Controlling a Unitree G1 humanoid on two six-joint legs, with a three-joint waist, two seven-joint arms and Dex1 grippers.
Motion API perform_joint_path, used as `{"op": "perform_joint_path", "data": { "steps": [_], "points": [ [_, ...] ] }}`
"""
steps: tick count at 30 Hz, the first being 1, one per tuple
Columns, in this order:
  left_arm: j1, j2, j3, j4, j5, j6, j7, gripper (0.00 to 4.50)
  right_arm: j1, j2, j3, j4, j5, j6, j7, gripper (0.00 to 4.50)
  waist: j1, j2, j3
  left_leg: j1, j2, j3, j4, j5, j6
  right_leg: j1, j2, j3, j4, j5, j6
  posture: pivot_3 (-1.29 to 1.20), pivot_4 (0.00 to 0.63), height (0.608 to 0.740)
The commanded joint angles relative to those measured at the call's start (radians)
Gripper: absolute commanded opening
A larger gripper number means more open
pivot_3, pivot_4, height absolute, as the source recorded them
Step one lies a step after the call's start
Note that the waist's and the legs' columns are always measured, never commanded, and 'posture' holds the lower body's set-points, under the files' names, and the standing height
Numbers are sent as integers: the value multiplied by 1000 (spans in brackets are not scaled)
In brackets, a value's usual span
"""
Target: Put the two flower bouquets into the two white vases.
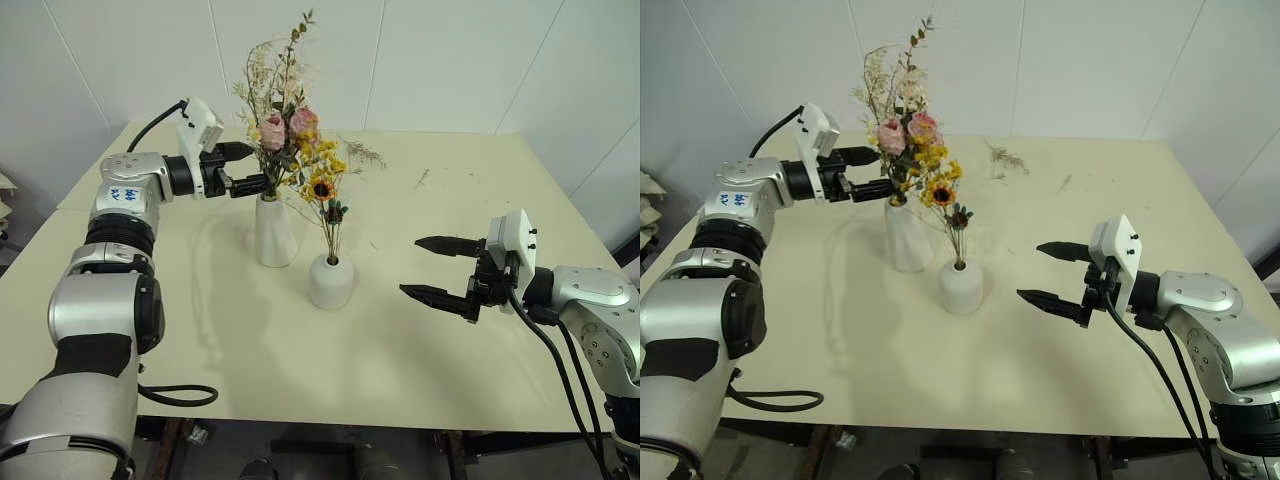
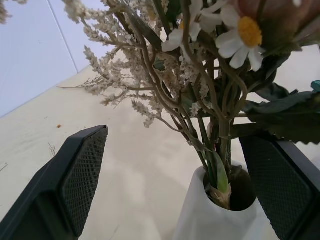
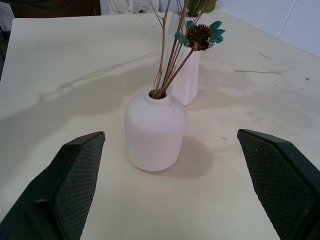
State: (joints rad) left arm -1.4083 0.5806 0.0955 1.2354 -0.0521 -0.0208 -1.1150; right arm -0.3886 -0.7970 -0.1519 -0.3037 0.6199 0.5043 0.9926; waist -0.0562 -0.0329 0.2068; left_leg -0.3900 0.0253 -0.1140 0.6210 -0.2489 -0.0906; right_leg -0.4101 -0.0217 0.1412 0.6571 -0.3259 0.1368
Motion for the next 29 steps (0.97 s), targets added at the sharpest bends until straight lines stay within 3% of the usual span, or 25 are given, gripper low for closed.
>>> {"op": "perform_joint_path", "data": {
  "steps": [1,6,13,18,25,29],
  "points": [
    [-35,44,-2,-24,1,17,-52,4425,1,-3,-26,-28,10,-11,-4,4500,-1,0,0,0,0,0,0,0,0,0,0,0,0,0,0,0,150,740],
    [9,124,-19,-73,2,35,-147,4425,27,-10,-46,-43,15,-10,-8,4500,-3,0,0,0,0,0,-1,0,0,-1,0,0,0,0,0,0,150,740],
    [142,243,54,-205,-101,35,-299,4425,51,-27,-73,-46,22,-8,5,4500,-3,1,1,0,1,0,-1,0,0,-1,0,0,1,0,0,0,150,740],
    [425,367,204,-452,-286,91,-471,4425,70,-80,-104,-17,12,-7,39,4500,-7,2,2,1,1,1,-2,0,0,-1,-1,0,0,0,-1,0,150,740],
    [821,415,339,-718,-414,164,-400,4425,11,-124,-91,92,-7,-23,110,4500,2,3,2,2,3,1,-2,0,0,0,-1,-1,2,-1,-3,0,150,740],
    [955,404,427,-830,-464,188,-321,4425,-43,-124,-68,141,-24,-29,131,4500,1,3,2,2,3,1,0,0,0,0,-1,-1,2,-1,-3,0,150,740]
  ]
}}
